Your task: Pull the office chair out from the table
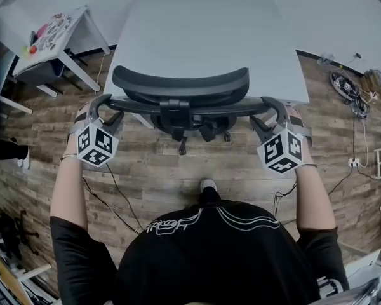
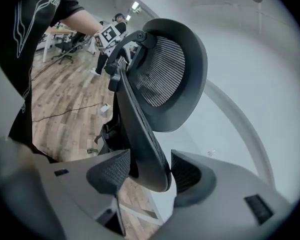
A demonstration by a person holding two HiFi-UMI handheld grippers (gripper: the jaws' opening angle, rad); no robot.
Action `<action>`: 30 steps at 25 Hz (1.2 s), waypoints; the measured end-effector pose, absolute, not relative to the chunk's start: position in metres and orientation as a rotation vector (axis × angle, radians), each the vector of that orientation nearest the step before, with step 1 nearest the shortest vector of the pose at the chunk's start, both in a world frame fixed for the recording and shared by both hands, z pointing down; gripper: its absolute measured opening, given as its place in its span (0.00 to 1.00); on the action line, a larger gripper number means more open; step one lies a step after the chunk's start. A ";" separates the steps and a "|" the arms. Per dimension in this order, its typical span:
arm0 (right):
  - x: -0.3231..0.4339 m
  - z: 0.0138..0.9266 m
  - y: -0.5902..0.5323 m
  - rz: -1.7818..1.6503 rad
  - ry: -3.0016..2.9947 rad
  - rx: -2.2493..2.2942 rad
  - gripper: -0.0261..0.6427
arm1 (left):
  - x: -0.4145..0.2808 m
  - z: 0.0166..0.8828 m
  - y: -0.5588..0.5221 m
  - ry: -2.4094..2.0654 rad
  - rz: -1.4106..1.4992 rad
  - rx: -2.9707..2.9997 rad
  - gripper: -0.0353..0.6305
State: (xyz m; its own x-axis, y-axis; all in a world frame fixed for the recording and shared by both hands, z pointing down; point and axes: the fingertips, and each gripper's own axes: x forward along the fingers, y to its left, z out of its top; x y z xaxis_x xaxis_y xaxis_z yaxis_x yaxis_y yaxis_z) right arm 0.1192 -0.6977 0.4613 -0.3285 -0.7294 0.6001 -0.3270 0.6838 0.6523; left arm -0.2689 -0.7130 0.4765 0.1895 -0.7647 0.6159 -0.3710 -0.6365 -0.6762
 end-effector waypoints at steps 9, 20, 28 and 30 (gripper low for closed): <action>0.119 0.466 -0.703 -0.570 -1.848 0.693 0.39 | -0.270 0.483 -0.716 0.903 -1.516 -2.015 0.36; 0.120 0.470 -0.705 -0.530 -1.777 0.627 0.36 | -0.271 0.483 -0.716 0.906 -1.566 -1.962 0.35; 0.123 0.472 -0.706 -0.589 -1.689 0.632 0.36 | -0.271 0.483 -0.715 0.902 -1.597 -1.956 0.34; 0.123 0.471 -0.705 -0.587 -1.681 0.626 0.36 | -0.270 0.482 -0.714 0.904 -1.595 -1.956 0.34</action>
